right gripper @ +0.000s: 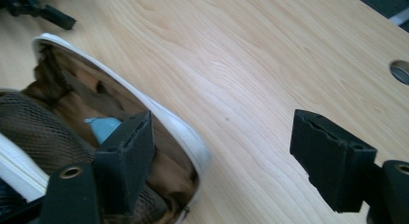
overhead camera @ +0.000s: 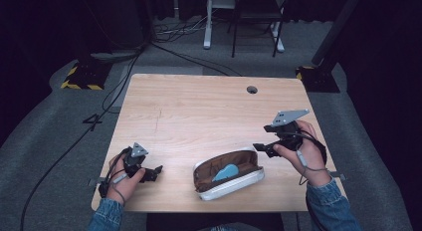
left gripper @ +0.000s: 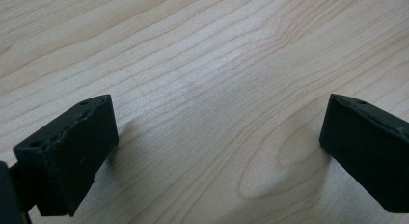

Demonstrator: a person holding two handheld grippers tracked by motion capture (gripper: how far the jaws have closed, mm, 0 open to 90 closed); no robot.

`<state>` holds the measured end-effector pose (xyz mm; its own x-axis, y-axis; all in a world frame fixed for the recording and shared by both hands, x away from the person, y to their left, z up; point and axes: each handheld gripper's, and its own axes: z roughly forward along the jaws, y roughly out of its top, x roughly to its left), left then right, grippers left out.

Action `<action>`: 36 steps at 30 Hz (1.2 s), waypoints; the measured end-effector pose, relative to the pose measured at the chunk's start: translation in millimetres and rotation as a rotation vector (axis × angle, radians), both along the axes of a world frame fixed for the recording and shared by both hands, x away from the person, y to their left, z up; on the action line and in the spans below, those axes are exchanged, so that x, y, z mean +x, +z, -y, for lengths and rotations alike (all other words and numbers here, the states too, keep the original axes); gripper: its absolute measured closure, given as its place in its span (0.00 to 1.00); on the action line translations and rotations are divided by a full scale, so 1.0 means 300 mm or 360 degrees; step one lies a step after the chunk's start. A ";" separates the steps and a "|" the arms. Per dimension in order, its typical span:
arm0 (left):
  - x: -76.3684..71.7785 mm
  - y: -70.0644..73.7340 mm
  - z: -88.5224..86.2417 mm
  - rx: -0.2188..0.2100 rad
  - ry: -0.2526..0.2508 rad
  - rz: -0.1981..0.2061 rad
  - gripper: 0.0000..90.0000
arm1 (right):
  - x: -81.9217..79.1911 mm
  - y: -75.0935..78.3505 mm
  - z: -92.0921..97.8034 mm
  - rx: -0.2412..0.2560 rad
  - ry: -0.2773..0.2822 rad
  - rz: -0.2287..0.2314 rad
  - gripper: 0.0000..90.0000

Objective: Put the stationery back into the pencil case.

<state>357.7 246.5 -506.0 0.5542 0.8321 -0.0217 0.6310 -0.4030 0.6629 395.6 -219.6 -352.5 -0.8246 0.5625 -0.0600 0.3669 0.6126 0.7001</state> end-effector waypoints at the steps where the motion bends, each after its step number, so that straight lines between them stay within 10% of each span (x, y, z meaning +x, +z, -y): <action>1: 0.001 -0.001 0.002 -0.0010 0.0003 0.0001 0.00 | 0.005 -0.002 0.012 0.0003 -0.0022 0.0005 0.26; 26: 0.008 0.000 0.001 -0.0001 -0.0004 -0.0002 0.00 | 0.095 -0.230 0.282 0.0131 -0.0534 -0.0013 0.21; 36: 0.009 0.000 0.000 0.0004 -0.0009 0.0002 0.00 | 0.120 -0.334 0.326 0.0096 -0.0593 -0.0022 0.21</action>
